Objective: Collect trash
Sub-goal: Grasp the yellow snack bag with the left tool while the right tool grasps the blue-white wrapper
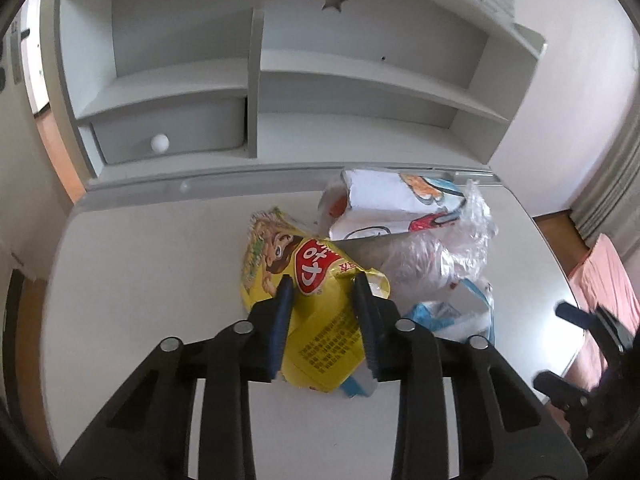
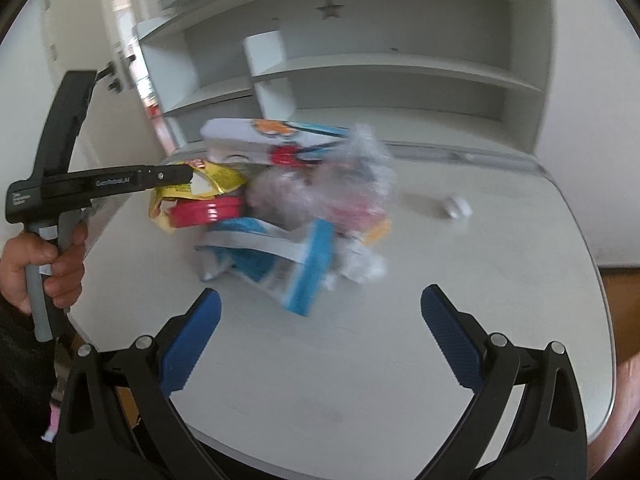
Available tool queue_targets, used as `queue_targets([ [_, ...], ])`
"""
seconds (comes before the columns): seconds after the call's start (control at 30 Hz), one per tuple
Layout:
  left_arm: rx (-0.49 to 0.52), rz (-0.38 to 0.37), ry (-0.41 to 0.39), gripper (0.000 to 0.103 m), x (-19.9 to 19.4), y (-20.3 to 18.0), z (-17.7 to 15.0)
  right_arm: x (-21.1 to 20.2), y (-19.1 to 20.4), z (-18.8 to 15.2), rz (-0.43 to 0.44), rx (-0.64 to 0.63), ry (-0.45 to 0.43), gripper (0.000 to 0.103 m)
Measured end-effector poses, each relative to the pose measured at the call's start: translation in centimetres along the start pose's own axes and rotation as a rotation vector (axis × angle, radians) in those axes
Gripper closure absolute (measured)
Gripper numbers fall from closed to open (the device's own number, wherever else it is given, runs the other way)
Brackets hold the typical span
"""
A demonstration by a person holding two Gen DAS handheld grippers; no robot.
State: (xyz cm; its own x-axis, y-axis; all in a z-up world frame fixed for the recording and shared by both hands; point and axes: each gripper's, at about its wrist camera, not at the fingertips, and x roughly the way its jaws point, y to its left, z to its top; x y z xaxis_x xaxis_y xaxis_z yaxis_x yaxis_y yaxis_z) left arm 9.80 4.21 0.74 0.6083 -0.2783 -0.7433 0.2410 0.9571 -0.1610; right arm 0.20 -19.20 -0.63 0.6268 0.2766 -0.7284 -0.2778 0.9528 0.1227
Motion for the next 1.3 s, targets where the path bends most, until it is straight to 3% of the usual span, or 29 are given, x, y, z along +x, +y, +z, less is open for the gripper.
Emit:
queue_targets([
  [0.2,-0.005,-0.014,-0.027,0.08,-3.1,2.3,-2.0,1.6,3.6,3.7,0.015,-0.192,0.021,0.006],
  [0.37,-0.046,-0.011,-0.039,0.086,-4.9,5.1,-3.9,3.6,4.9,7.5,0.056,-0.215,0.05,0.006],
  [0.5,-0.052,-0.002,-0.042,0.091,-5.9,6.8,-5.0,4.9,5.9,9.7,0.022,-0.301,0.047,0.006],
  [0.67,-0.096,-0.033,0.021,0.089,-4.8,8.6,-6.0,6.9,6.4,10.7,-0.042,-0.412,0.091,0.006],
  [0.7,-0.109,-0.034,0.038,0.077,-4.4,9.0,-6.2,7.1,6.2,10.7,-0.048,-0.406,0.1,0.006],
  [0.73,-0.126,-0.043,0.048,0.044,-4.2,9.4,-6.2,7.0,6.0,10.6,-0.04,-0.396,0.102,0.006],
  [0.77,-0.14,-0.04,0.047,0.029,-4.1,9.6,-6.3,6.9,6.0,10.5,-0.031,-0.389,0.102,0.006],
  [0.8,-0.148,-0.029,0.034,0.02,-4.0,9.8,-6.2,6.9,5.9,10.4,-0.019,-0.385,0.106,0.006],
  [0.97,-0.21,-0.003,0.092,0.019,-1.9,10.3,-4.8,6.0,6.6,8.7,0.015,-0.469,0.136,0.006],
  [1.1,-0.215,0.042,0.152,0.019,0.8,9.8,-4.1,5.5,7.8,6.3,0.032,-0.611,0.166,0.006],
  [1.23,-0.207,0.078,0.167,0.02,2.3,9.7,-4.1,6.4,8.1,5.1,0.022,-0.667,0.197,0.009],
  [1.27,-0.207,0.075,0.162,0.021,2.3,9.7,-4.3,6.9,8.2,5.0,0.021,-0.669,0.212,0.015],
  [1.3,-0.212,0.061,0.15,0.032,2.2,9.8,-4.4,7.5,8.1,4.8,0.02,-0.67,0.231,0.019],
])
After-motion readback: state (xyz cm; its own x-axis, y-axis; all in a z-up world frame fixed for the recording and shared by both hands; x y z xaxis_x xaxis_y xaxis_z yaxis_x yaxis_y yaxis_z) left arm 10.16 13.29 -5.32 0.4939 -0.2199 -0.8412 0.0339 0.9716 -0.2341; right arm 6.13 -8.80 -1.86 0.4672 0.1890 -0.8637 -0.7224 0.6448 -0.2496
